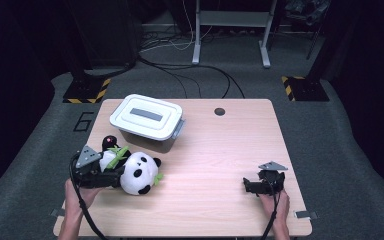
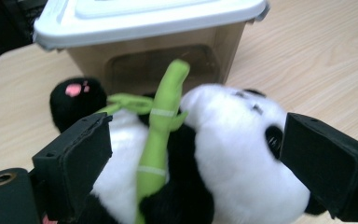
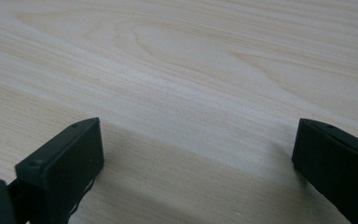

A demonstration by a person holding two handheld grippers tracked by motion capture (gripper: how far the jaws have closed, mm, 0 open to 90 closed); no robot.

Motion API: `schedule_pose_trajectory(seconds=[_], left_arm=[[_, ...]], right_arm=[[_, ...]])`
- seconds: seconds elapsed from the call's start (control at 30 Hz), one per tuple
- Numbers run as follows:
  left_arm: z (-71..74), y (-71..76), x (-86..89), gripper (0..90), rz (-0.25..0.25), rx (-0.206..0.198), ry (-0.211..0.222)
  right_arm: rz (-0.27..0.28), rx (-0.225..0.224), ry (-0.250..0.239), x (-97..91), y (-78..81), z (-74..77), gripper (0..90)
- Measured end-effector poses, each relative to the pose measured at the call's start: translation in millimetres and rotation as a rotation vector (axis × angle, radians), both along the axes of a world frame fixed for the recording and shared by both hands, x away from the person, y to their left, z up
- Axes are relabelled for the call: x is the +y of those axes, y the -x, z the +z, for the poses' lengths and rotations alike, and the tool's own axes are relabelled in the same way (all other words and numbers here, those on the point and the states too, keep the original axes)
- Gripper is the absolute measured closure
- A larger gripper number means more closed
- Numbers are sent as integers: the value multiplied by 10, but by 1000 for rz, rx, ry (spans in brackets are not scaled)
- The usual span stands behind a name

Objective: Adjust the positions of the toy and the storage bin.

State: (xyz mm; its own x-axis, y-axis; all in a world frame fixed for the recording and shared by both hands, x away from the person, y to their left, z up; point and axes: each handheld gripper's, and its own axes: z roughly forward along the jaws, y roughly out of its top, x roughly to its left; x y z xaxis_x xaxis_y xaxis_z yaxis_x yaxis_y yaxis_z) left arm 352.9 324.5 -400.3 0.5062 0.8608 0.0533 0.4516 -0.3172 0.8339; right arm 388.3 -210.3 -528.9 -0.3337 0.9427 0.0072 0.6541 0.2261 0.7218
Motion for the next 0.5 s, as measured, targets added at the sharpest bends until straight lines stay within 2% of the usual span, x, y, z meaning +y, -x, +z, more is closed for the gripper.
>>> schedule_pose_trajectory(seconds=[0.2, 0.37, 0.5], left_arm=[[142, -191, -255, 21, -39, -6, -8], [211, -416, -515, 9, -82, 6, -3], [229, -601, -724, 10, -116, 26, -16]], right_arm=[[0, 0, 0, 0, 0, 0, 13], [1, 0, -1, 0, 0, 0, 13], [2, 1, 0, -1, 0, 0, 13]])
